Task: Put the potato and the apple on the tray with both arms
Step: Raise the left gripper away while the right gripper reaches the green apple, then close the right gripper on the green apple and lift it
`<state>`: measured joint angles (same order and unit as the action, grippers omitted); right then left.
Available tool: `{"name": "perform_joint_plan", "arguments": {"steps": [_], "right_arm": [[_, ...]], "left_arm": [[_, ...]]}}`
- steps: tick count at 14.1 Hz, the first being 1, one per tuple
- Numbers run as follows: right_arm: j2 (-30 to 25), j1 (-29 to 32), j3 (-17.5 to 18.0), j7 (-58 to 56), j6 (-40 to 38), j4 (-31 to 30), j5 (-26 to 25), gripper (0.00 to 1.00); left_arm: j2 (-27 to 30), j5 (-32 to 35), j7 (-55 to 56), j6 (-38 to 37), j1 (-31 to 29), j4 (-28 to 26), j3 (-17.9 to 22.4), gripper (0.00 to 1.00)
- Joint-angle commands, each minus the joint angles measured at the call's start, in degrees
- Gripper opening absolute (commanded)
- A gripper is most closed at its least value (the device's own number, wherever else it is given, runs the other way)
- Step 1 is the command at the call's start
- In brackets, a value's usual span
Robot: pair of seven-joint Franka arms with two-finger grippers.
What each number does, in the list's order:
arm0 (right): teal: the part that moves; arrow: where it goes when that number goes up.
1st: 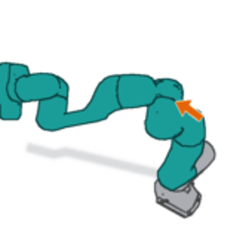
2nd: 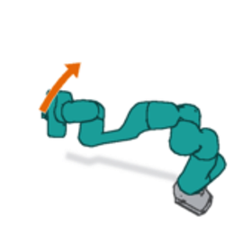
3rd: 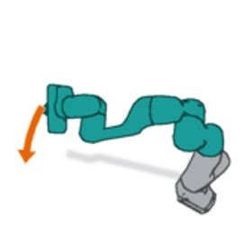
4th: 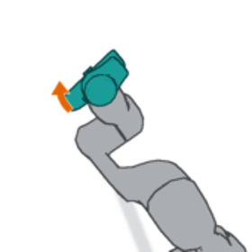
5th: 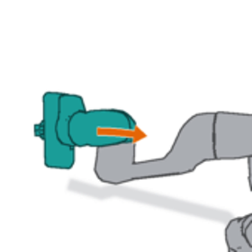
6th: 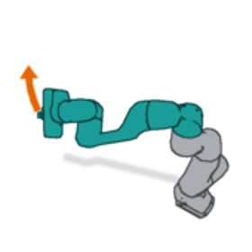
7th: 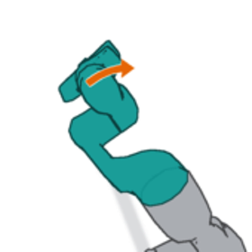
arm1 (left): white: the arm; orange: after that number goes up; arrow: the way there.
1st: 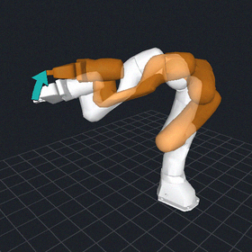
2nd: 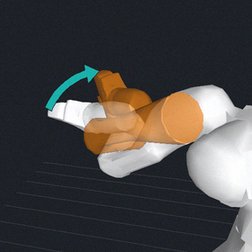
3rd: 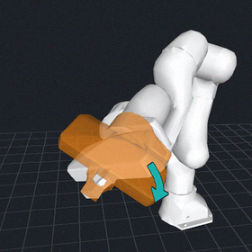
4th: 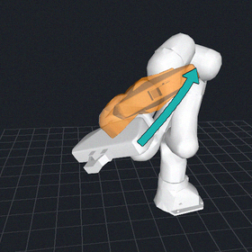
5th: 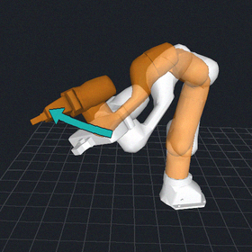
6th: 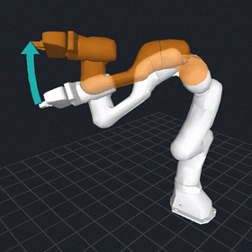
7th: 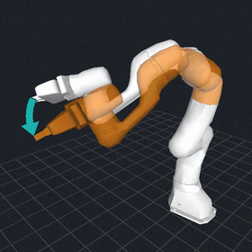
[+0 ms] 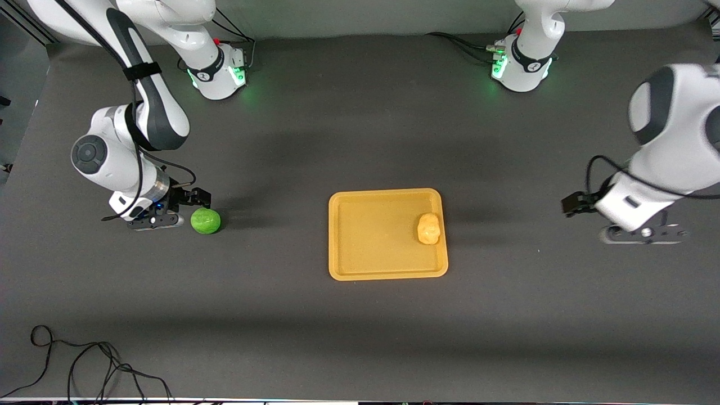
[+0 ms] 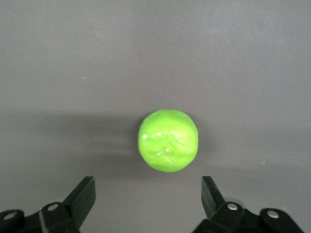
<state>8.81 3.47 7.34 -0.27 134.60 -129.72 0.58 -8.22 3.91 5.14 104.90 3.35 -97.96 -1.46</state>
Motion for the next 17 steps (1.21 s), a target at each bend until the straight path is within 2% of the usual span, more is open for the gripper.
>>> {"name": "perform_joint_plan", "arguments": {"steps": [1, 5, 13, 17], "right_arm": [[4.45, -0.22, -2.33, -0.25, 3.55, 0.17, -3.04, 0.97], [8.33, -0.66, -3.21, 2.98, 6.81, 0.52, -4.19, 0.97], [6.31, -1.71, -3.21, 4.49, 6.20, 1.23, -4.10, 0.99], [8.32, -1.62, -3.21, 4.75, 8.65, 0.88, -4.10, 0.99]], "left_arm": [[6.88, -1.71, -2.50, -1.45, -1.16, -3.38, -0.56, 1.00], [9.80, -2.15, -7.25, -4.71, -1.77, -3.38, -0.39, 1.00], [11.03, -2.59, -7.34, -5.67, -2.91, -3.11, -0.39, 1.00], [11.12, -2.68, -7.43, -5.94, -2.91, -3.11, 0.32, 1.00]]}}
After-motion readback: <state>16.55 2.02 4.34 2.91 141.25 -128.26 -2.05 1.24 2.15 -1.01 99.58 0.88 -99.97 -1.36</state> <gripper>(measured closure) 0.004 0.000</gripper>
